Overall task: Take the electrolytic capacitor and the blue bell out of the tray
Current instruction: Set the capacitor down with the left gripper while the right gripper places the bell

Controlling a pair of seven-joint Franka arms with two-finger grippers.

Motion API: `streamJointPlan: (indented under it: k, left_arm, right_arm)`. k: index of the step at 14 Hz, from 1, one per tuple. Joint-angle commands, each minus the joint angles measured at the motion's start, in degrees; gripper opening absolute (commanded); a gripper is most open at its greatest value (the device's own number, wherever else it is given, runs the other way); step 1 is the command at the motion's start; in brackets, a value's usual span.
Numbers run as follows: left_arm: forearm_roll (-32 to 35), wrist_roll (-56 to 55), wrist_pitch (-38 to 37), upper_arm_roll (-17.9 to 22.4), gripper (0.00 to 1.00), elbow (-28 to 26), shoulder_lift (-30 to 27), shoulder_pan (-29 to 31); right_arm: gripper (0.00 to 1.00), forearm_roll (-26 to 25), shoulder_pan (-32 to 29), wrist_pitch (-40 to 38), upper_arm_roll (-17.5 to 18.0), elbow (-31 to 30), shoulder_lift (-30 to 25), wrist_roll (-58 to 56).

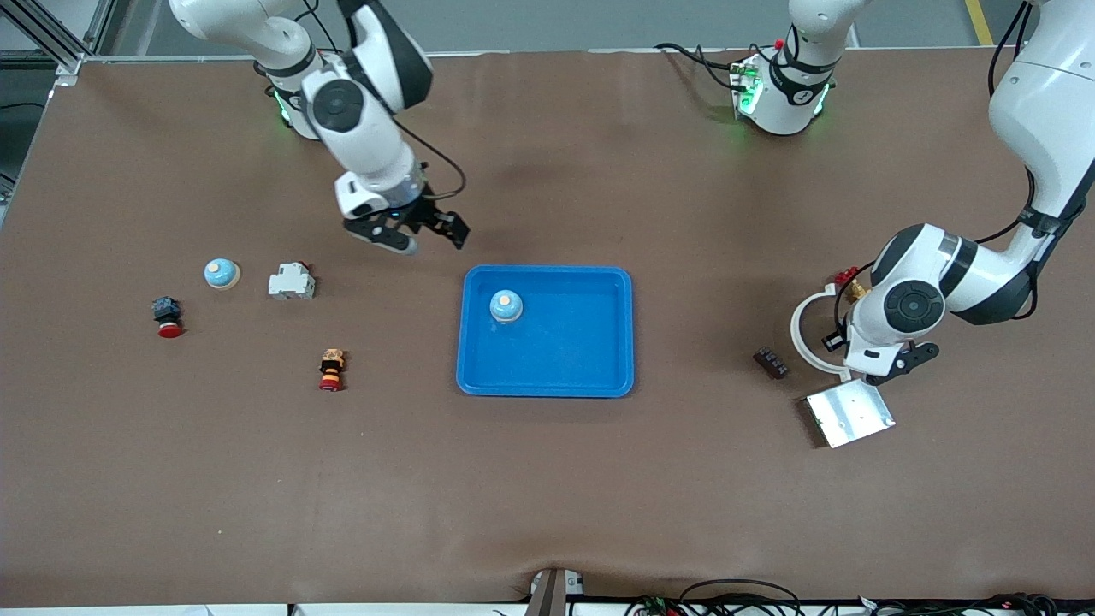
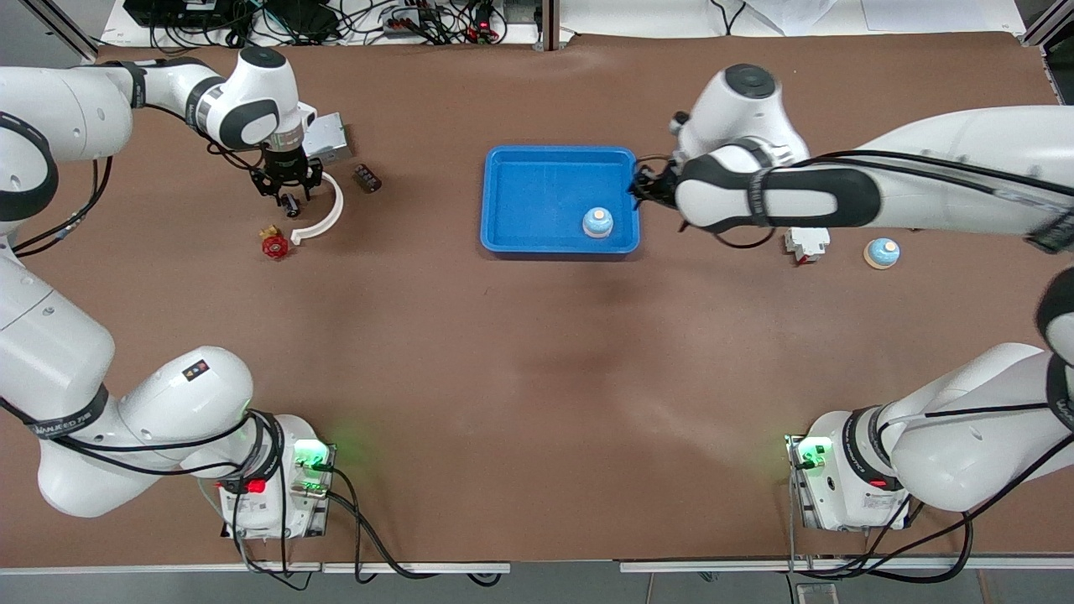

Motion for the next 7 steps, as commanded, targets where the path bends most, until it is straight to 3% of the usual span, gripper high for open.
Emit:
streamJointPlan:
  k: [1,7]
  left_arm:
    - [0.2,0.7,0.4,-1.62,1.0,0.62,-4.95,0.75]
    - [-3.68,3.85,-4.33,-10.41,1.0,8.53,-7.25,0.92]
  right_arm:
    - [1.0,0.15,4.52,-0.5,-1.15,8.97,8.97,7.18]
    - [1.0,-7.23,5.41,-0.94,-1.33,20.49,20.93,15.11]
